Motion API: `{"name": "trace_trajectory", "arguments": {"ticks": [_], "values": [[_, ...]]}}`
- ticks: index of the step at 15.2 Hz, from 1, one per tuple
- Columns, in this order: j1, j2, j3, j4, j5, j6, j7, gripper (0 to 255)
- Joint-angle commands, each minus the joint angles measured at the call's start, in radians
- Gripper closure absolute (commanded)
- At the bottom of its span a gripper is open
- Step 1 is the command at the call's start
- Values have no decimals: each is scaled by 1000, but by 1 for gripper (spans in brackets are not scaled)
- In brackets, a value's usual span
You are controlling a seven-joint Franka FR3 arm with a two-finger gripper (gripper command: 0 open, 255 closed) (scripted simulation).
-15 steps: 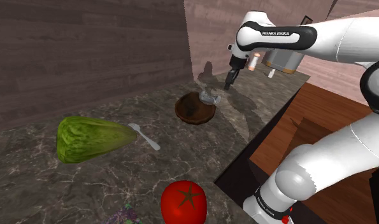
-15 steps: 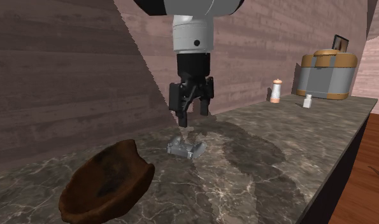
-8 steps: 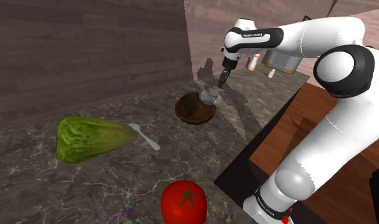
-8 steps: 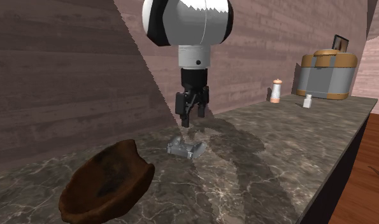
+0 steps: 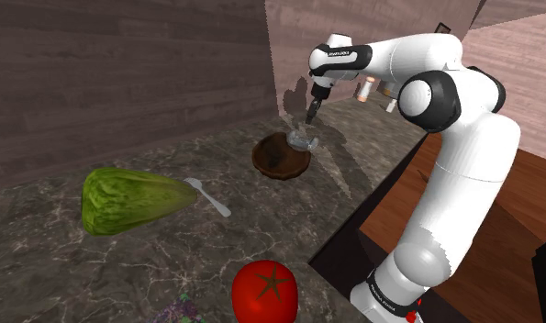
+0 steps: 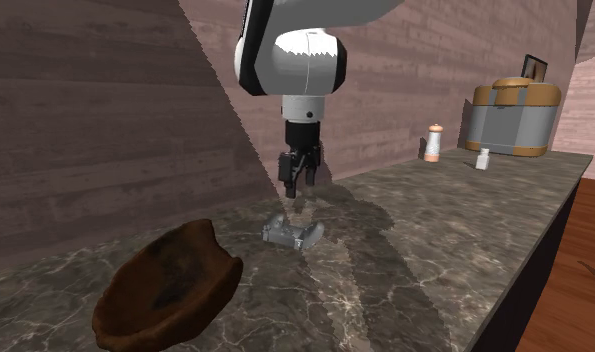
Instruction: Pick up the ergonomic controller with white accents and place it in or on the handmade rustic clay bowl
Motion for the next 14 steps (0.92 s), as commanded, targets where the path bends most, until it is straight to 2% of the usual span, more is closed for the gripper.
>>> {"name": "trace_trajectory", "arguments": {"ticks": [1, 6, 14], "values": [[-3, 15, 1, -1, 7, 16, -7, 0], [-3, 35, 5, -50, 16, 83, -13, 0], [-3, 35, 5, -50, 16, 83, -13, 0]]}}
